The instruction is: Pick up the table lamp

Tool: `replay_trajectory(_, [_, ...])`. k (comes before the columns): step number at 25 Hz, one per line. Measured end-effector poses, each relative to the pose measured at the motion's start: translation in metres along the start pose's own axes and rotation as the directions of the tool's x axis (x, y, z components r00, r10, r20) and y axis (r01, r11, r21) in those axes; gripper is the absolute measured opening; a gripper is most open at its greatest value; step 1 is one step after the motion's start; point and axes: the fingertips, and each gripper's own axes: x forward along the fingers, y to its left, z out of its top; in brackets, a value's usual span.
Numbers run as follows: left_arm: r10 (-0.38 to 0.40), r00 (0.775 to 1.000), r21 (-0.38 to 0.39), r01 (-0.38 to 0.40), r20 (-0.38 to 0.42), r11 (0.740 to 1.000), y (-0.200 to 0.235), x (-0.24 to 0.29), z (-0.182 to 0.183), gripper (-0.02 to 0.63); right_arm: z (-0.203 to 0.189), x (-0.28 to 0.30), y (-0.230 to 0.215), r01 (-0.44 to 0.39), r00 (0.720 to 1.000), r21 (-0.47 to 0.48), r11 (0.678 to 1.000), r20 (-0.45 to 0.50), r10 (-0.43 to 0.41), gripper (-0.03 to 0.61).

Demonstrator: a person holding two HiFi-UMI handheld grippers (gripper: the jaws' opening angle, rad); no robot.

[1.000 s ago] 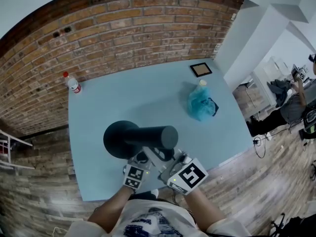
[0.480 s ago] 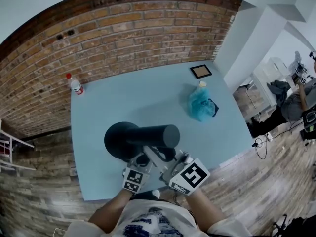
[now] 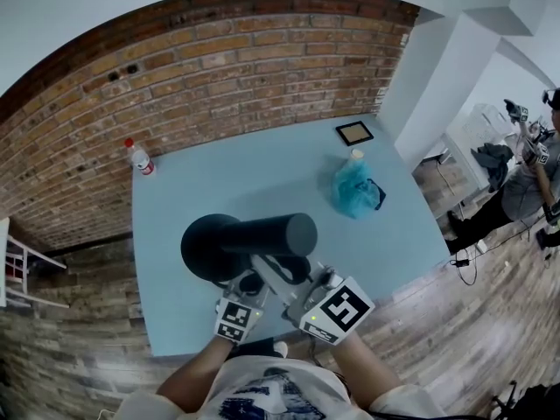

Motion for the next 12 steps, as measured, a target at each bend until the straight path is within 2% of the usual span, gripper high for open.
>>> replay_trajectory(12, [0.000,0.999,0.027,-0.001,0.035,1.000,-0.008,-0.005,0.032,0.044,0.034,-0.008,0.003,-0.018,0.999,-0.030,0.999,0.045,0.020,0.038])
